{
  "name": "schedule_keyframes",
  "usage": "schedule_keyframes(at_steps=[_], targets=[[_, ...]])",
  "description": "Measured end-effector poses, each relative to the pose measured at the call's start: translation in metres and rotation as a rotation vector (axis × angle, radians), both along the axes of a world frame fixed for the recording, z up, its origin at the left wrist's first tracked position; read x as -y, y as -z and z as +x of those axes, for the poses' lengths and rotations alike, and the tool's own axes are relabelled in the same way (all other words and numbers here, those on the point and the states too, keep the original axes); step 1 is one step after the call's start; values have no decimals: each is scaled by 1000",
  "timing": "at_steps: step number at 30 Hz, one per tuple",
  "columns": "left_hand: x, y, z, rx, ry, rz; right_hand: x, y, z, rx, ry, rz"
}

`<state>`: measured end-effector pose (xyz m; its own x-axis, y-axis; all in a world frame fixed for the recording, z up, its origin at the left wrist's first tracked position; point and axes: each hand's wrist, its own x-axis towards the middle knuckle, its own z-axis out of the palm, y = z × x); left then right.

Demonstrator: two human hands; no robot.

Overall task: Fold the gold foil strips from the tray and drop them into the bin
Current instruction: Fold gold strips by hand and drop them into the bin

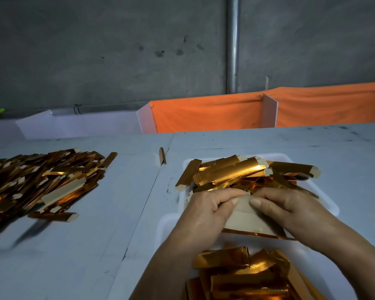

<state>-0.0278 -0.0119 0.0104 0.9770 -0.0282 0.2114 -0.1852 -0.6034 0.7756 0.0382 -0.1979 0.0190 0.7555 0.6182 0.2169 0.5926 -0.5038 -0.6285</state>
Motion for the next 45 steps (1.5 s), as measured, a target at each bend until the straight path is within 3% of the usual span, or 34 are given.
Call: schedule_keyframes(at_steps=[3, 13, 20, 25, 30, 39, 42, 45], targets=[[1, -2, -1, -59, 3, -86, 3, 0, 1, -264, -21, 134], [-2, -3, 1, -136, 23, -234, 5, -6, 0, -545, -25, 155], [2, -3, 0, -147, 18, -264, 4, -5, 3, -455, 87, 170], [4, -2, -1, -169, 4, -357, 5, -3, 3, -483, 49, 126], [2, -4, -1, -292, 13, -582, 11, -7, 3, -590, -17, 141], [-2, -8, -2, -355, -12, -832, 11, -8, 3, -528, -27, 130], [-4, -6, 4, -306, -129, -1047, 10, -4, 6, -469, 90, 234], [-7, -6, 8, -399, -135, -1286, 3, 1, 6, -479, 173, 356]])
